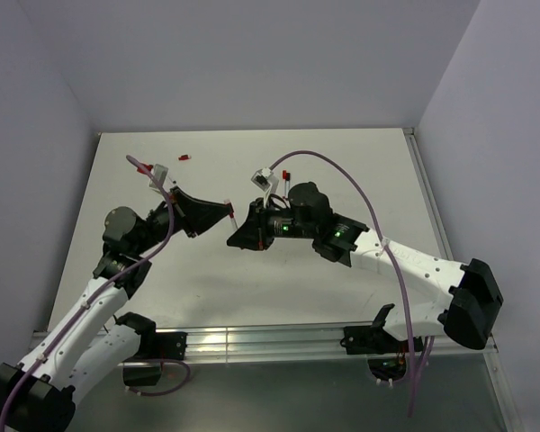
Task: Insert the pens into the pen caps
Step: Insert the pen cap onto the pen.
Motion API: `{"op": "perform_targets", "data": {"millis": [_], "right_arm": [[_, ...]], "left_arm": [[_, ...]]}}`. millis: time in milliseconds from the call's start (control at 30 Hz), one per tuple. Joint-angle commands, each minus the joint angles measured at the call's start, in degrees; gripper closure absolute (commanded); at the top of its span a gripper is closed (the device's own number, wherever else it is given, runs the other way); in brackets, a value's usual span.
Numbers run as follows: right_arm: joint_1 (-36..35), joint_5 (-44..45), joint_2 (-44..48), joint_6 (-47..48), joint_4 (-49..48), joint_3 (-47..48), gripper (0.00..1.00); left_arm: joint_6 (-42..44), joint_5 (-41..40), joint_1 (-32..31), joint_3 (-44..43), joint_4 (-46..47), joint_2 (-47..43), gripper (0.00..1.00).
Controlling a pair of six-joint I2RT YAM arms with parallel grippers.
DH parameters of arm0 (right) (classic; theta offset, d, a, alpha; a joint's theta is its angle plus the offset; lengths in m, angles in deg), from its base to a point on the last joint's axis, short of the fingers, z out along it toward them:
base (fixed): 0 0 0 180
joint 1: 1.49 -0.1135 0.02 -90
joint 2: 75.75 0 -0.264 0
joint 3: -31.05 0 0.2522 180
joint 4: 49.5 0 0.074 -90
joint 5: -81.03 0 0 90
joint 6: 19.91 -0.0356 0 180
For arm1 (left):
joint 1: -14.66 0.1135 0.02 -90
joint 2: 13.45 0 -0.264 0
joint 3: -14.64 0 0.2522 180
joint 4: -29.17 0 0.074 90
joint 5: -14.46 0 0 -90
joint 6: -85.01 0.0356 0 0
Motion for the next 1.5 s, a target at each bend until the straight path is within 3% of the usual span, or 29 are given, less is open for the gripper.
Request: {"op": "perform_targets", "data": {"millis": [0, 233, 467, 767, 1000, 1100, 1267, 1467], "right_arm": [[5.0, 12.8, 2.4, 0.9, -8.0, 6.6, 1.0], [5.0, 13.6, 3.0, 2.9, -9.2, 7.2, 1.0], [5.1, 14.2, 2.8, 4.6, -8.9, 9.2, 1.0], [5.0, 13.8, 3.6, 4.6, -6.1, 9.8, 1.0], [5.0, 12.9, 4.9, 4.8, -4.0, 11.1, 1.0], [5.0, 11.5, 5.1, 4.8, -2.9, 12.1, 1.0], [5.0, 6.6, 5.3, 4.0, -2.3, 13.1, 1.0], [4.7, 4.6, 6.4, 4.1, -1.2, 14.1, 1.0]], "left_arm": [[-2.0, 14.9, -5.5, 3.3, -2.5, -2.1, 1.0], [-5.6, 12.4, -10.0, 4.5, 2.6, -0.4, 1.0], [-3.8, 8.8, -14.5, 3.7, 0.3, 0.8, 1.0], [3.4, 1.6, -14.6, -3.6, -11.1, -0.9, 1.0], [8.0, 1.1, -14.6, -8.3, -17.0, 0.2, 0.99], [9.6, 0.3, -14.6, -10.0, -18.5, 0.2, 0.93], [12.2, -2.3, -14.6, -14.5, -21.4, -0.8, 0.67], [15.6, -6.0, -14.5, -21.1, -26.3, -1.7, 0.51]]}}
